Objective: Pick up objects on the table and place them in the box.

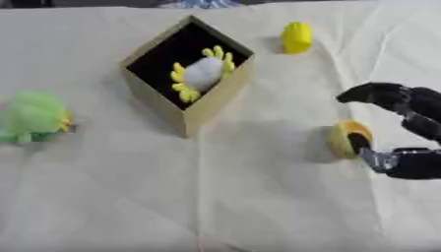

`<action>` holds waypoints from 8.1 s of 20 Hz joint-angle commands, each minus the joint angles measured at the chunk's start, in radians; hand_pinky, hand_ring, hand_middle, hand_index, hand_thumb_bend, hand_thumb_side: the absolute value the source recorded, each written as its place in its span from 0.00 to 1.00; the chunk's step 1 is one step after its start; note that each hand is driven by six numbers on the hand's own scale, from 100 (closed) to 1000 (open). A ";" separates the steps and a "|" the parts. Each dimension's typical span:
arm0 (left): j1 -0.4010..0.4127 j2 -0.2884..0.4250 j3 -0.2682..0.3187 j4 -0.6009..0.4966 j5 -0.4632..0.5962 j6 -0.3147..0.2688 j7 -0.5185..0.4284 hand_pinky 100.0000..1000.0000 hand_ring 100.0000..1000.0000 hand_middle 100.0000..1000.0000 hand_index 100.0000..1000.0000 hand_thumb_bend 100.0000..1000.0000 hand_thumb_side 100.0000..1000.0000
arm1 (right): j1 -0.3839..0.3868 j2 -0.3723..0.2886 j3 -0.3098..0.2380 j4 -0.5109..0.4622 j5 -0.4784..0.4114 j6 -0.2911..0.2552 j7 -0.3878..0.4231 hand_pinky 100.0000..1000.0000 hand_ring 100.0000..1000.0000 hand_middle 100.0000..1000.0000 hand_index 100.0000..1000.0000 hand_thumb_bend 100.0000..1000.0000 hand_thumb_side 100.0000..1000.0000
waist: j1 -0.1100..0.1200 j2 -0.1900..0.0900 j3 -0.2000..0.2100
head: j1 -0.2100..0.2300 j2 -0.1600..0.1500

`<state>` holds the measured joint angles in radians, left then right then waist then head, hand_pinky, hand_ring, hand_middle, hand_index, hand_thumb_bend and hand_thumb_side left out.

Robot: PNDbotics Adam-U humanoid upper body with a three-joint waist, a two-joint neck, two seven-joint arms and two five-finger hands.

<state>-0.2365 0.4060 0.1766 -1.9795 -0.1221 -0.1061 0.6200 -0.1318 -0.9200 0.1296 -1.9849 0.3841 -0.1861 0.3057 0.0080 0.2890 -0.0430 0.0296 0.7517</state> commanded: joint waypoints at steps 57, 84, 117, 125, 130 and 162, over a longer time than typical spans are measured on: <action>-0.021 0.046 0.000 -0.020 0.017 0.013 0.000 0.77 0.68 0.64 0.78 0.24 0.54 | -0.086 -0.161 0.111 0.222 0.167 0.045 0.111 0.91 0.96 0.89 0.96 0.00 0.69 | 0.011 0.025 0.031 | 0.022 -0.046; -0.023 0.043 -0.004 -0.020 0.020 0.009 -0.001 0.76 0.69 0.64 0.79 0.22 0.54 | -0.130 -0.132 0.131 0.225 0.187 0.068 0.016 0.84 0.71 0.41 0.60 0.00 0.08 | 0.009 0.024 0.027 | 0.028 -0.048; -0.019 0.045 -0.012 -0.020 0.010 0.003 -0.010 0.76 0.69 0.64 0.79 0.22 0.53 | -0.458 -0.186 0.137 -0.014 0.008 0.154 0.038 0.82 0.65 0.33 0.53 0.00 0.07 | -0.022 -0.010 0.047 | 0.021 -0.040; -0.013 0.052 -0.017 -0.020 0.008 0.003 -0.017 0.76 0.68 0.64 0.79 0.22 0.53 | -0.794 -0.041 0.282 0.157 0.039 0.166 0.184 0.82 0.67 0.35 0.54 0.06 0.13 | -0.045 -0.027 0.082 | 0.007 -0.031; -0.010 0.054 -0.017 -0.020 0.007 0.004 -0.016 0.76 0.68 0.64 0.79 0.22 0.53 | -0.963 0.103 0.358 0.363 0.117 0.134 0.224 0.82 0.68 0.36 0.54 0.09 0.15 | -0.054 -0.032 0.091 | 0.001 -0.029; -0.018 0.053 -0.016 -0.020 0.006 0.015 -0.019 0.76 0.68 0.64 0.79 0.22 0.52 | -0.974 0.214 0.225 0.757 0.313 0.042 0.134 0.87 0.84 0.69 0.83 0.03 0.05 | -0.019 -0.030 0.115 | -0.089 -0.027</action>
<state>-0.2475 0.4317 0.1522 -1.9796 -0.1132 -0.0947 0.6003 -1.0899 -0.6603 0.3797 -1.2279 0.6905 -0.1380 0.4398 -0.0136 0.2780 0.0712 -0.0516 0.7225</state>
